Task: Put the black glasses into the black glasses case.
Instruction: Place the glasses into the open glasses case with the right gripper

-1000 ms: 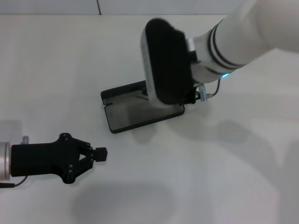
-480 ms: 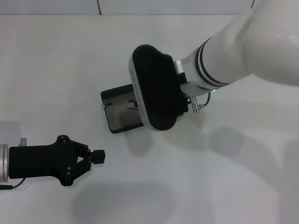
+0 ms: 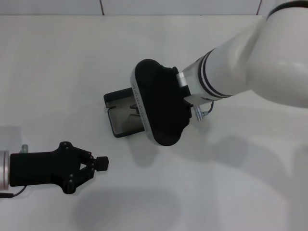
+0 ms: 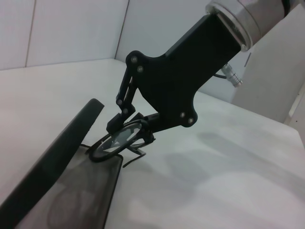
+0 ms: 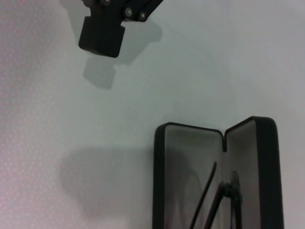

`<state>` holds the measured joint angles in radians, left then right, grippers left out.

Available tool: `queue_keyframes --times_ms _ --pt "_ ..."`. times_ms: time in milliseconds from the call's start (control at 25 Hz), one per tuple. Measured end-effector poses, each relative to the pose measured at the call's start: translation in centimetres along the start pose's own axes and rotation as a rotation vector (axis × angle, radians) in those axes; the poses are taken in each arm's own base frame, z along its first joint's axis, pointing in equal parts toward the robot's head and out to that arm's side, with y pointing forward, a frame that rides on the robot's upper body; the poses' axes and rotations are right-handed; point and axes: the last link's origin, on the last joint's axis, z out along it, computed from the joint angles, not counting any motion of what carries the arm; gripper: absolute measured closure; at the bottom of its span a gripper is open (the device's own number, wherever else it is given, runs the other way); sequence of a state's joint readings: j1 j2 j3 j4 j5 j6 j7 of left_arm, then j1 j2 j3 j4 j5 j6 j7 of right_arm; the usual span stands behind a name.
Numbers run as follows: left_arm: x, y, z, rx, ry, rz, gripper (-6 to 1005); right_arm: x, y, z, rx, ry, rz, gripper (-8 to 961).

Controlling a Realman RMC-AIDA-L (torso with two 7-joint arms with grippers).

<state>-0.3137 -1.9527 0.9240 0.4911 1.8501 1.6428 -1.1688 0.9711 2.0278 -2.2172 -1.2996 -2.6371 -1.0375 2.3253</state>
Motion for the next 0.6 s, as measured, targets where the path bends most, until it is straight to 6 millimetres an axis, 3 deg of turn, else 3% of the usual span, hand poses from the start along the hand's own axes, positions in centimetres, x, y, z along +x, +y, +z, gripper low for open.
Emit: queue_keyframes --times_ms 600 --pt "-0.58 0.38 -0.24 0.004 -0.003 -0.001 998 -0.54 0.43 0.28 0.035 -0.022 -0.039 849"
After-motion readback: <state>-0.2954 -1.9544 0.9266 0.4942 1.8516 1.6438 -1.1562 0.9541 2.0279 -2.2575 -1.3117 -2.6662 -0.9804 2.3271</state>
